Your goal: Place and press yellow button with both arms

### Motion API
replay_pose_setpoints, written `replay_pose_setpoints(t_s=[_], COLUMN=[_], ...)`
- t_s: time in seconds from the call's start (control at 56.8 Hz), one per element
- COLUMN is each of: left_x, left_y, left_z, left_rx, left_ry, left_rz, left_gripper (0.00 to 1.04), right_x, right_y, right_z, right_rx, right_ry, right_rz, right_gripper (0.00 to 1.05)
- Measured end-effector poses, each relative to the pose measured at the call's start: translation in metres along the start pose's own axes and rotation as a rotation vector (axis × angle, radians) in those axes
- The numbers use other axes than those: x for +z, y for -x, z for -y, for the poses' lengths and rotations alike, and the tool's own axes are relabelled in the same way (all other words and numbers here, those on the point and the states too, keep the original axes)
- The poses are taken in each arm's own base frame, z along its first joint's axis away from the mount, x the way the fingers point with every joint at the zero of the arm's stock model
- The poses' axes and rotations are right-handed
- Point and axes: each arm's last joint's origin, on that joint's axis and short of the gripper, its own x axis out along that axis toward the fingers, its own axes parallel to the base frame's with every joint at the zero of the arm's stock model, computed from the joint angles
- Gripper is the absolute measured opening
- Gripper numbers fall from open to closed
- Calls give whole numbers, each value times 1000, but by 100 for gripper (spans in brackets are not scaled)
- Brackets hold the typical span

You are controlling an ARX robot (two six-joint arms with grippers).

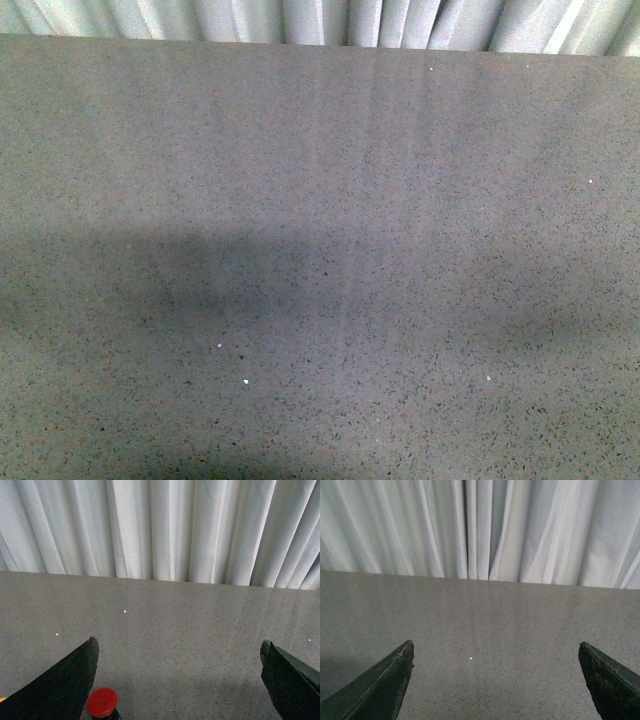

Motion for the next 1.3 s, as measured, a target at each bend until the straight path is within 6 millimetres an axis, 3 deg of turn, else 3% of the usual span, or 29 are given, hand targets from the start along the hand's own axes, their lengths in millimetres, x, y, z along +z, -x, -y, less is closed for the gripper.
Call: replay_pose_setpoints(t_s=[0.704,0.81,0.88,1.038,1.302], left_x=[0,1,6,17,7], left_y=[0,-3,-14,-40,-95], left_z=[0,1,0,-8,-60], left_rx=[-5,-131,-119,-55,176], left_ry=[0,110,152,163,152], left_rz=[-2,-242,-332,-326,-288], left_gripper=[96,96,96,96,96], right_x=[0,0,0,0,0], right_y=[0,0,0,0,0], right_z=[0,0,0,0,0], right_rx=[0,1,2,1,1], right_ry=[0,0,0,0,0], right_rz=[0,0,0,0,0], right_gripper=[96,96,96,96,96])
